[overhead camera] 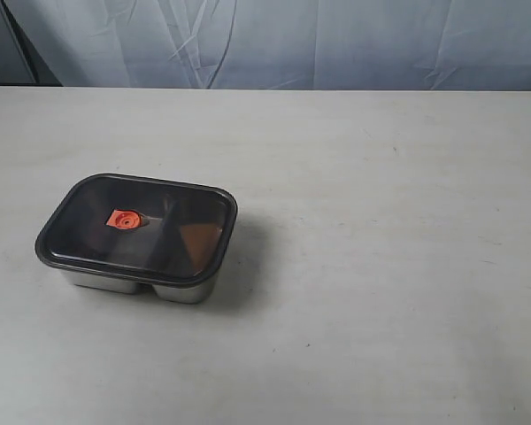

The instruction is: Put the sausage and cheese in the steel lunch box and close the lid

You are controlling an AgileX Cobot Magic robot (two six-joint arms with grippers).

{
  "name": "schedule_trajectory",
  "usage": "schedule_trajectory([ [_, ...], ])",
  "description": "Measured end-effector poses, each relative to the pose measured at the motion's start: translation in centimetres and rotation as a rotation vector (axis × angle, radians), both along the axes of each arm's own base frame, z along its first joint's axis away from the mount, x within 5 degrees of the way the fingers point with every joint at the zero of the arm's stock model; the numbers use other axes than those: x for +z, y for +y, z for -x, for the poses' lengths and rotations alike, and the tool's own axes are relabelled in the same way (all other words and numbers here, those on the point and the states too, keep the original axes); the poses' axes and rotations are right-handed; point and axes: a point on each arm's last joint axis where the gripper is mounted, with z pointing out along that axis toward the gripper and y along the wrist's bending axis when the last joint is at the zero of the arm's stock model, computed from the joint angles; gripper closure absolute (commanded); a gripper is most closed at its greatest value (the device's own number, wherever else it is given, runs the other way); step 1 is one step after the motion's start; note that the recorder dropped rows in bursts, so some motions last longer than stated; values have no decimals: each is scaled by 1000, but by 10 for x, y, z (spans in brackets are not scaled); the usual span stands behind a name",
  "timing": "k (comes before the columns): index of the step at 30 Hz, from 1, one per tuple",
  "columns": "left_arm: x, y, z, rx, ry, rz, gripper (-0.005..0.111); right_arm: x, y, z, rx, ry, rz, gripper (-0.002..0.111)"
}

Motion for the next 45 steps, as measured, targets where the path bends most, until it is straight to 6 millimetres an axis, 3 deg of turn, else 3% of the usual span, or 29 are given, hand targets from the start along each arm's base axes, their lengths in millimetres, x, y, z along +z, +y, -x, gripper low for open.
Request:
schedule_trajectory([
  [23,0,1,0,1,-3,-7,107,-2,0,0,1,17,-4,109],
  [28,8,4,16,8,-97,-33,107,-2,0,0,1,17,-4,109],
  [31,6,5,28,8,-262,-29,107,-2,0,0,1,18,-4,109],
  [34,-21,5,36,5,-343,-6,107,-2,0,0,1,18,-4,109],
  [39,-66,4,39,9,-315,33,107,-2,0,0,1,18,-4,109],
  [45,-98,5,42,23,-412,48,107,-2,0,0,1,18,-4,109],
])
